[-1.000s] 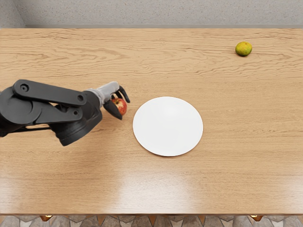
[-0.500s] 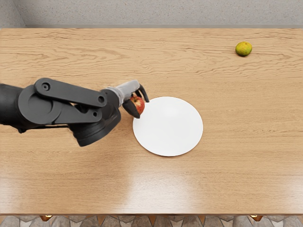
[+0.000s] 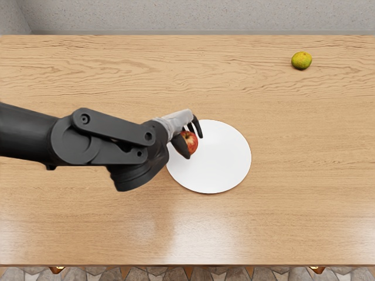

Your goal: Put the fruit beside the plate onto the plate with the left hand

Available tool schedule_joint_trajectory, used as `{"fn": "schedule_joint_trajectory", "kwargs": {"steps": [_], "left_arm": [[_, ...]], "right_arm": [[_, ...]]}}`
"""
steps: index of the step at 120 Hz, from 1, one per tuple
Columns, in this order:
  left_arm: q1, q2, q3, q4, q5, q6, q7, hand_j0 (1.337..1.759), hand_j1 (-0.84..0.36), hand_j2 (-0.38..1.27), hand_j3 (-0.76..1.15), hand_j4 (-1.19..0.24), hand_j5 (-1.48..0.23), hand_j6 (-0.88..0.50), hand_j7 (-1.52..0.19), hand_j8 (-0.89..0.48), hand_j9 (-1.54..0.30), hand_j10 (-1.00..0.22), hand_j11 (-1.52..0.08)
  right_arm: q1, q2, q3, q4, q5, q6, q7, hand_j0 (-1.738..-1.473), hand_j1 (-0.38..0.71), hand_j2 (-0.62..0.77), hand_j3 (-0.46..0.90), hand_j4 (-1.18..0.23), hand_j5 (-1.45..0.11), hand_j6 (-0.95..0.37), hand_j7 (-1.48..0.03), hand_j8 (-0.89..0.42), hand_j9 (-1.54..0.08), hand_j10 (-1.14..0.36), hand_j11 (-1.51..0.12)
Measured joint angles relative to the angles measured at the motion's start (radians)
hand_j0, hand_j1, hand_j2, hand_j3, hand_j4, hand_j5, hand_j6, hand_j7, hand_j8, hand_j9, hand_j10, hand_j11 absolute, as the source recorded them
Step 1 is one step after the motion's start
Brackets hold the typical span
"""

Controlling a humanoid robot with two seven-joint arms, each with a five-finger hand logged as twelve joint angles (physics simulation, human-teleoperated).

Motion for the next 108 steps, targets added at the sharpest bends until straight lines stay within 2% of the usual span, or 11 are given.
{"fn": "schedule_joint_trajectory", "kwargs": {"steps": [32, 67, 84, 108], "left_arm": [[0.027, -0.022, 0.01, 0.049, 0.003, 0.0, -0.002, 1.657, -0.29, 0.23, 0.0, -0.58, -0.8, -0.46, -0.79, -0.44, -0.78, -0.59, -0.78], [0.054, -0.022, 0.014, 0.07, 0.004, 0.001, -0.007, 1.657, -0.26, 0.18, 0.0, -0.54, -0.73, -0.48, -0.73, -0.46, -0.72, -0.55, -0.72], [0.061, -0.022, 0.014, 0.08, 0.005, 0.001, -0.007, 1.658, -0.18, 0.13, 0.0, -0.46, -0.61, -0.43, -0.6, -0.42, -0.6, -0.46, -0.6], [0.05, -0.01, 0.012, 0.083, 0.0, 0.001, -0.007, 1.658, 0.01, 0.07, 0.0, -0.29, -0.38, -0.28, -0.38, -0.28, -0.38, -0.29, -0.38]], "right_arm": [[0.0, 0.0, 0.0, 0.0, 0.0, 0.0, 0.0, -1.658, -0.32, 0.0, 0.0, -0.02, -0.03, -0.02, -0.03, -0.02, -0.03, -0.02, -0.03], [0.0, 0.0, 0.0, 0.0, 0.0, 0.0, 0.0, -1.658, -0.32, 0.0, 0.0, -0.02, -0.03, -0.02, -0.03, -0.02, -0.03, -0.02, -0.03], [0.0, 0.0, 0.0, 0.0, 0.0, 0.0, 0.0, -1.658, -0.32, 0.0, 0.0, -0.02, -0.03, -0.02, -0.03, -0.02, -0.03, -0.02, -0.03], [0.0, 0.0, 0.0, 0.0, 0.0, 0.0, 0.0, -1.658, -0.32, 0.0, 0.0, -0.02, -0.03, -0.02, -0.03, -0.02, -0.03, -0.02, -0.03]]}}
